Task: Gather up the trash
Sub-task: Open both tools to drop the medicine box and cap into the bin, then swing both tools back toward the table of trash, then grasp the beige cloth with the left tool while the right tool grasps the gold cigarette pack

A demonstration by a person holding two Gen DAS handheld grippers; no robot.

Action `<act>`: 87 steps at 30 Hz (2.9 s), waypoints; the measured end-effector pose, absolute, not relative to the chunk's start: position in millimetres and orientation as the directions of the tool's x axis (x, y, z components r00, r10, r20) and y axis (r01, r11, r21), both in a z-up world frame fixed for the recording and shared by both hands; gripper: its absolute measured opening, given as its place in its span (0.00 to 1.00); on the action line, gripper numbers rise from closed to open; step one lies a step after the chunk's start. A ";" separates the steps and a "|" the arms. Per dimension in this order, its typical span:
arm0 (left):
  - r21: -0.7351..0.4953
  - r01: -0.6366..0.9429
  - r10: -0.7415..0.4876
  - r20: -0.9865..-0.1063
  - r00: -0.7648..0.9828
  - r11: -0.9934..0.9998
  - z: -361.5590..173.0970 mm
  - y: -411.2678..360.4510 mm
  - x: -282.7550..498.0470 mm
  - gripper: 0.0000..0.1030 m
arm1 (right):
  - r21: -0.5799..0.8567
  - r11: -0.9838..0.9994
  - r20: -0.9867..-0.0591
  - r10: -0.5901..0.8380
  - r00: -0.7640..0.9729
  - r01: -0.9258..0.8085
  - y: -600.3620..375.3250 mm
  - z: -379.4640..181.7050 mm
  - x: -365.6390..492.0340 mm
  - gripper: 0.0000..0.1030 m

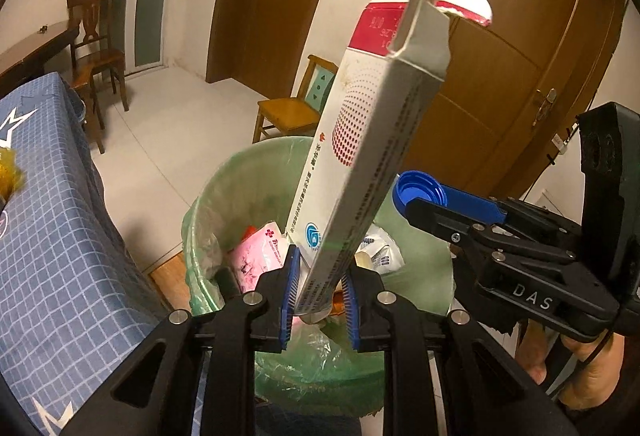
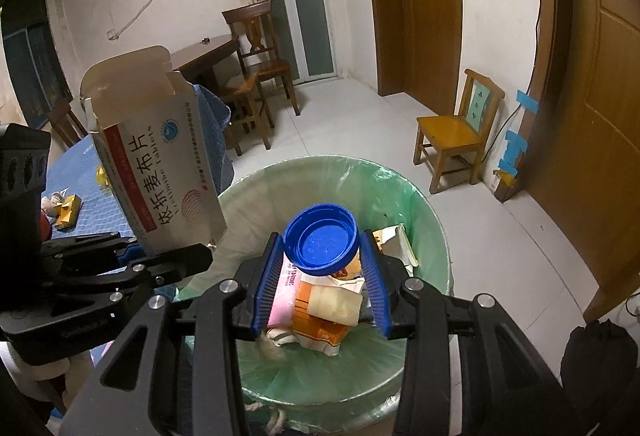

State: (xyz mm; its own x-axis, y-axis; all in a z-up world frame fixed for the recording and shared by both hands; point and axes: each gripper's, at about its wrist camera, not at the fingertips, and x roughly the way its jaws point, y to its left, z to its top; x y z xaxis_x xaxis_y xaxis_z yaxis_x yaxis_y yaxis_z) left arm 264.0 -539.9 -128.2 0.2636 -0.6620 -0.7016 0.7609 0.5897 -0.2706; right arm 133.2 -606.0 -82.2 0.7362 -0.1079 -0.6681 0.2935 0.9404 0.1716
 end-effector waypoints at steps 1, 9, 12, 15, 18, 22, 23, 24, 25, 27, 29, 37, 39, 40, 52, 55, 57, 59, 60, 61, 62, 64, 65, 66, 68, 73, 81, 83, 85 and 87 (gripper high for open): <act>-0.268 0.761 -0.660 -0.703 0.265 0.591 -129.1 -542.2 265.0 0.21 | 0.172 0.941 -0.668 -0.106 0.736 0.292 -606.6 -82.1 133.9 0.37; -0.252 0.746 -0.644 -0.707 0.293 0.617 -117.9 -532.0 262.0 0.52 | 0.196 0.931 -0.659 -0.108 0.744 0.308 -614.2 -84.2 126.6 0.57; -0.255 0.739 -0.645 -0.703 0.301 0.623 -112.9 -523.7 264.1 0.55 | 0.202 0.927 -0.652 -0.114 0.750 0.317 -613.2 -81.9 119.9 0.57; -0.252 0.738 -0.645 -0.700 0.308 0.626 -107.2 -516.5 263.0 0.55 | 0.201 0.928 -0.642 -0.117 0.758 0.314 -608.9 -76.9 115.1 0.57; -0.251 0.734 -0.645 -0.696 0.316 0.631 -101.4 -506.5 261.2 0.56 | 0.193 0.932 -0.627 -0.123 0.769 0.306 -602.8 -70.0 112.0 0.57; -0.244 0.728 -0.641 -0.692 0.332 0.641 -92.2 -485.6 258.3 0.57 | 0.180 0.939 -0.607 -0.127 0.784 0.291 -592.2 -61.3 108.7 0.58; -0.241 0.727 -0.640 -0.692 0.335 0.642 -89.0 -480.5 257.5 0.57 | 0.178 0.943 -0.598 -0.124 0.792 0.282 -586.8 -58.3 107.0 0.58; -0.233 0.728 -0.636 -0.691 0.342 0.645 -86.3 -472.2 256.7 0.57 | 0.177 0.945 -0.591 -0.121 0.797 0.275 -582.3 -56.0 105.7 0.60; -0.227 0.728 -0.633 -0.691 0.348 0.647 -84.2 -468.0 255.2 0.58 | 0.179 0.948 -0.582 -0.113 0.806 0.263 -577.8 -53.6 104.2 0.60; -0.207 0.728 -0.623 -0.692 0.363 0.654 -79.4 -446.9 254.4 0.62 | 0.186 0.960 -0.556 -0.074 0.828 0.211 -560.8 -48.8 101.2 0.64; -0.184 0.724 -0.610 -0.693 0.384 0.665 -73.9 -423.5 254.9 0.62 | 0.179 0.971 -0.545 -0.038 0.838 0.161 -541.8 -45.6 102.1 0.65; -0.100 0.631 -0.518 -0.676 0.525 0.769 -50.7 -298.2 256.9 0.71 | 0.167 0.986 -0.537 0.113 0.836 -0.026 -464.4 -48.6 116.6 0.71; -0.100 0.604 -0.499 -0.677 0.541 0.791 -49.4 -269.3 258.6 0.71 | 0.168 0.984 -0.539 0.140 0.831 -0.056 -448.4 -50.4 121.3 0.73; -0.101 0.589 -0.489 -0.678 0.549 0.802 -48.6 -252.7 259.7 0.71 | 0.169 0.983 -0.540 0.149 0.828 -0.067 -443.5 -51.4 121.8 0.73; -0.116 0.440 -0.359 -0.773 0.524 0.891 9.2 -76.9 352.7 0.79 | -0.043 0.911 -0.637 0.291 0.714 -0.410 -342.1 -44.9 186.4 0.81; -0.104 0.403 -0.306 -0.824 0.477 0.909 11.6 -52.6 395.8 0.79 | -0.106 0.844 -0.668 0.331 0.667 -0.525 -316.8 -40.9 222.2 0.81; -0.134 0.408 -0.307 -0.865 0.397 0.903 3.4 -51.1 425.4 0.79 | -0.135 0.799 -0.687 0.351 0.636 -0.586 -300.8 -40.3 243.0 0.81; -0.129 0.415 -0.283 -0.898 0.337 0.901 -9.5 -49.4 448.2 0.79 | -0.158 0.755 -0.703 0.366 0.610 -0.636 -285.3 -40.9 264.1 0.81; -0.127 0.413 -0.275 -0.906 0.322 0.902 -14.4 -47.1 455.4 0.79 | -0.161 0.734 -0.711 0.378 0.593 -0.660 -278.5 -42.1 274.4 0.81; -0.114 0.414 -0.253 -0.920 0.300 0.903 -22.5 -45.5 463.4 0.79 | -0.166 0.719 -0.714 0.384 0.586 -0.674 -273.6 -43.2 280.8 0.81; -0.098 0.416 -0.230 -0.931 0.282 0.904 -30.8 -45.1 469.7 0.80 | -0.175 0.700 -0.717 0.391 0.577 -0.692 -266.3 -43.8 291.3 0.81; -0.093 0.418 -0.213 -0.944 0.252 0.904 -44.7 -45.4 477.6 0.79 | -0.175 0.669 -0.729 0.405 0.552 -0.722 -255.9 -46.5 306.5 0.81; -0.096 0.421 -0.211 -0.948 0.238 0.902 -50.1 -44.1 481.2 0.79 | -0.184 0.652 -0.734 0.407 0.544 -0.735 -247.7 -49.1 316.3 0.81; -0.101 0.421 -0.212 -0.951 0.225 0.901 -54.4 -41.6 486.3 0.79 | -0.186 0.639 -0.741 0.408 0.534 -0.747 -242.8 -51.9 323.9 0.81; -0.113 0.429 -0.218 -0.954 0.205 0.896 -62.0 -41.0 491.0 0.79 | -0.181 0.625 -0.751 0.411 0.517 -0.759 -236.0 -58.3 338.5 0.81; -0.154 0.459 -0.244 -0.959 0.144 0.875 -76.2 -45.1 496.3 0.79 | -0.138 0.604 -0.779 0.423 0.463 -0.785 -226.3 -75.3 369.3 0.81; -0.152 0.480 -0.246 -0.959 0.140 0.864 -87.8 -47.2 501.7 0.61 | -0.070 0.603 -0.811 0.430 0.397 -0.795 -213.2 -94.5 384.1 0.58; -0.164 0.485 -0.263 -0.954 0.143 0.859 -86.5 -48.9 500.5 0.46 | -0.073 0.618 -0.803 0.430 0.414 -0.783 -215.6 -93.4 379.6 0.47; -0.147 0.489 -0.259 -0.951 0.169 0.860 -86.6 -53.6 499.5 0.43 | -0.077 0.632 -0.794 0.429 0.431 -0.771 -218.5 -92.5 372.9 0.47; -0.129 0.485 -0.256 -0.945 0.204 0.865 -84.3 -57.2 496.4 0.40 | -0.077 0.663 -0.773 0.432 0.464 -0.745 -223.7 -89.8 362.8 0.46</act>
